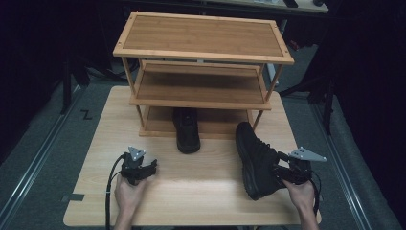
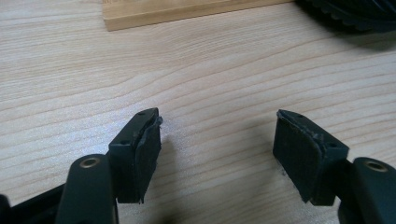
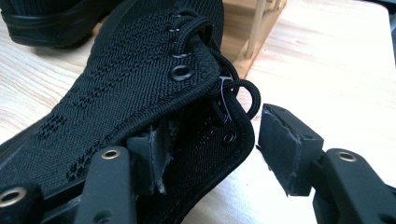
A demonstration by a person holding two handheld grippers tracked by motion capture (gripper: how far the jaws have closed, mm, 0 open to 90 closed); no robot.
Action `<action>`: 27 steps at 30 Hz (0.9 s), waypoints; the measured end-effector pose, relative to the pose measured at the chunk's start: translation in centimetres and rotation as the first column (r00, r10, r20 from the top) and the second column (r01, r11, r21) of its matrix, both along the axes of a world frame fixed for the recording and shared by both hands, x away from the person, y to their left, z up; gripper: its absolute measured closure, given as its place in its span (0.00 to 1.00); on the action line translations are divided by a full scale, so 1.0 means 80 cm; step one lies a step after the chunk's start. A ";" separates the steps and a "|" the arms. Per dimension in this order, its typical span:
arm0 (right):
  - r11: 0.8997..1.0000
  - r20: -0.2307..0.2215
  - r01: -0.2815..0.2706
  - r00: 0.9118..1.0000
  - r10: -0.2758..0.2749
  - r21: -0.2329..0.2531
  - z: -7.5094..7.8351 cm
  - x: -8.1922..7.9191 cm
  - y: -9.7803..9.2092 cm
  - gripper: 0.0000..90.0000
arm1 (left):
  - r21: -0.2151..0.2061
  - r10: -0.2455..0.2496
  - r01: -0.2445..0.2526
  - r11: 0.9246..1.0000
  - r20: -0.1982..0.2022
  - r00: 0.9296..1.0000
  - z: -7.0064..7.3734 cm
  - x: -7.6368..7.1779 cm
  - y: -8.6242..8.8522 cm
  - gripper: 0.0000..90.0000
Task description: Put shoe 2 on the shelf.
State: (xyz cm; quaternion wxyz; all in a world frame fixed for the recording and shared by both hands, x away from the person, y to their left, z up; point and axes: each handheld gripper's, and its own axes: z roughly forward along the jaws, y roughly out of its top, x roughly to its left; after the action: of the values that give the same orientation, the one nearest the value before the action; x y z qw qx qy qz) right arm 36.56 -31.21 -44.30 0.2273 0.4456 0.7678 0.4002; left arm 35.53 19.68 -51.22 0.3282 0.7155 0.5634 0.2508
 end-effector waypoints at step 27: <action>0.997 0.001 -0.010 1.000 0.010 -0.077 0.012 0.006 0.058 0.51 | -0.002 0.000 0.000 1.000 0.000 1.000 0.000 0.000 0.000 0.36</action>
State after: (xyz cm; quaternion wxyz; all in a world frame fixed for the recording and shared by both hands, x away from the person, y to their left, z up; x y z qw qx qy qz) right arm 37.05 -26.59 -43.31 0.2427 0.4323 0.7849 0.3718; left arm 35.53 19.68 -51.22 0.3288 0.7151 0.5637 0.2503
